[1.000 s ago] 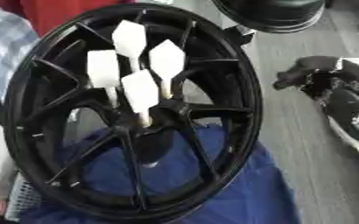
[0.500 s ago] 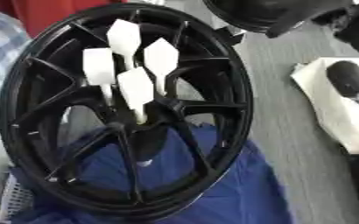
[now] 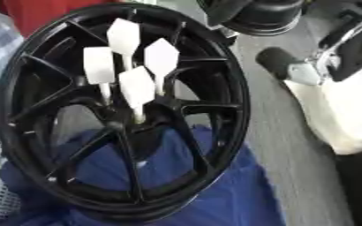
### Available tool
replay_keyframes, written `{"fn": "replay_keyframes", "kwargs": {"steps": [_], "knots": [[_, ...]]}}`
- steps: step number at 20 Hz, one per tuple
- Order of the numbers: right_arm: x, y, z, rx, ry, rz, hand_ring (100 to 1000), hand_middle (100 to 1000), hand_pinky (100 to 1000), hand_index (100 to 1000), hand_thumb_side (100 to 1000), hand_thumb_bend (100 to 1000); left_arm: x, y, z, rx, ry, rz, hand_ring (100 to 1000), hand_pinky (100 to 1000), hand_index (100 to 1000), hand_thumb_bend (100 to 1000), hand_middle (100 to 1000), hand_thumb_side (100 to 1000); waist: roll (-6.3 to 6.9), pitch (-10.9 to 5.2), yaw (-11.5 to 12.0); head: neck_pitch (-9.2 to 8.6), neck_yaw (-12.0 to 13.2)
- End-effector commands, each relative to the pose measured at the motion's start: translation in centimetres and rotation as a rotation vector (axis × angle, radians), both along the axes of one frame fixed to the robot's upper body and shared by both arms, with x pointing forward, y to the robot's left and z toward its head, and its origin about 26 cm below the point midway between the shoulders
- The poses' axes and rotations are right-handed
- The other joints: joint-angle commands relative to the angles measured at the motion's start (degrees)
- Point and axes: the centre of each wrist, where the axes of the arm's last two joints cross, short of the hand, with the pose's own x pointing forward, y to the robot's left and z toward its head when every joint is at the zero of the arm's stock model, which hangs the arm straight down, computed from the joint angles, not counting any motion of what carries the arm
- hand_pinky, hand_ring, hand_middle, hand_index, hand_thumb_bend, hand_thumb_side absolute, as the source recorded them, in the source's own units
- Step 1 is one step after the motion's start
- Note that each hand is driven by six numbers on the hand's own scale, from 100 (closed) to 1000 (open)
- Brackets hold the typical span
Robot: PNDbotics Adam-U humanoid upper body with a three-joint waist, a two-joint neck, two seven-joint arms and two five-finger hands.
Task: Pull the pin out of the wheel hub.
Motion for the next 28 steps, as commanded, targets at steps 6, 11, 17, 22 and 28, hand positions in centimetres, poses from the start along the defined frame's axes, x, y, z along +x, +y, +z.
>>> {"fn": "replay_keyframes", "kwargs": {"steps": [6,11,17,22,28], "knots": [[4.4,-0.4,-0.4,-0.143,-0.091,-0.049,837,784,1000,877,239,100,-0.2,0.0,1.2,0.032,-0.039,-0.012,646,709,722,100,555,613,0.01,-0.46,1.5,-1.43,-2.1],[5.8,-0.7,-0.7,-0.152,-0.108,-0.085,840,790,1000,892,251,100,-0.1,0.0,1.4,0.034,-0.046,-0.013,646,708,722,100,555,615,-0.24,0.22,2.4,-2.32,-2.7],[6.0,-0.4,-1.9,-0.252,-0.112,-0.041,842,842,1000,943,468,100,-0.1,-0.1,1.5,0.032,-0.053,-0.012,645,707,721,100,554,618,-0.50,1.10,2.8,-1.70,-2.6],[5.5,0.0,-1.8,-0.283,-0.123,0.035,866,855,1000,947,420,100,-0.1,-0.2,1.6,0.034,-0.051,-0.015,645,706,721,100,554,621,-0.71,1.63,2.9,-1.41,-3.5],[5.4,0.7,-2.1,-0.301,-0.123,0.060,889,877,1000,962,443,100,0.0,-0.3,1.7,0.032,-0.056,-0.021,646,705,722,100,554,623,-0.70,2.08,3.3,-1.62,-7.6]]}}
